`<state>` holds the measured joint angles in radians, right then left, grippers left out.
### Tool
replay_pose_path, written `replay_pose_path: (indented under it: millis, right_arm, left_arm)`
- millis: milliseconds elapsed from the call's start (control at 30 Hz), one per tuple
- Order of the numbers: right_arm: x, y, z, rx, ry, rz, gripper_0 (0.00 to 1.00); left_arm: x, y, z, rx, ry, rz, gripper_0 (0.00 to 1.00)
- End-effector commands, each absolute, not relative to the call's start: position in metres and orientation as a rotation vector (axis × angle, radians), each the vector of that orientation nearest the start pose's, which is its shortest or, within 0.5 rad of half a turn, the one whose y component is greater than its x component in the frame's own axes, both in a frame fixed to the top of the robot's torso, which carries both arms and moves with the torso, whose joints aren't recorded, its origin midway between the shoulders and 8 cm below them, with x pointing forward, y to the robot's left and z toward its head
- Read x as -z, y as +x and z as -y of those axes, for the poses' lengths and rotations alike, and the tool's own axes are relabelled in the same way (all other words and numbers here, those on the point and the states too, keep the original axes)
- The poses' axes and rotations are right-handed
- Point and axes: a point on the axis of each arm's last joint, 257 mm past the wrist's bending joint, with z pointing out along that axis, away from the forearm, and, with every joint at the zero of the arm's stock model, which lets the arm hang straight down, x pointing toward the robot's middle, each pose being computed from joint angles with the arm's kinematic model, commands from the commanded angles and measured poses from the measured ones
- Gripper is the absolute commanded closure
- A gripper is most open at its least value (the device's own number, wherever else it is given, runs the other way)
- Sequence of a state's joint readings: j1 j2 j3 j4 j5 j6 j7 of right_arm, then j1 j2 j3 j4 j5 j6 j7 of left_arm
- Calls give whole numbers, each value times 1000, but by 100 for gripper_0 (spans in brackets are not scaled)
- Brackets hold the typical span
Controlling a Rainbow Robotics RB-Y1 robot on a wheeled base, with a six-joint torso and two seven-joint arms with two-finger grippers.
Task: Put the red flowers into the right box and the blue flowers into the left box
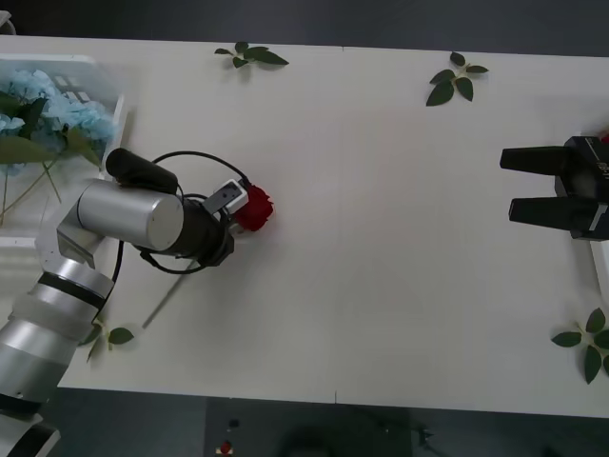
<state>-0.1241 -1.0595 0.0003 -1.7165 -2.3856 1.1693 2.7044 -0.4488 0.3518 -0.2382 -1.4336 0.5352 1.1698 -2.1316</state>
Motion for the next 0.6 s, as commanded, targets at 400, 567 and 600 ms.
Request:
replay_pose_path:
  millis: [400, 567, 600]
  right_arm:
    - [48, 381, 197, -1044, -1009, -1541, 0]
    - [48, 381, 197, -1044, -1009, -1541, 0]
    - [48, 381, 197, -1044, -1009, -1541, 0]
  left_arm:
    - [185, 549, -166, 397, 792, -2010, 100]
    - [131, 529, -159, 730, 645, -1877, 100]
    - [126, 526, -157, 768, 627, -1860, 100]
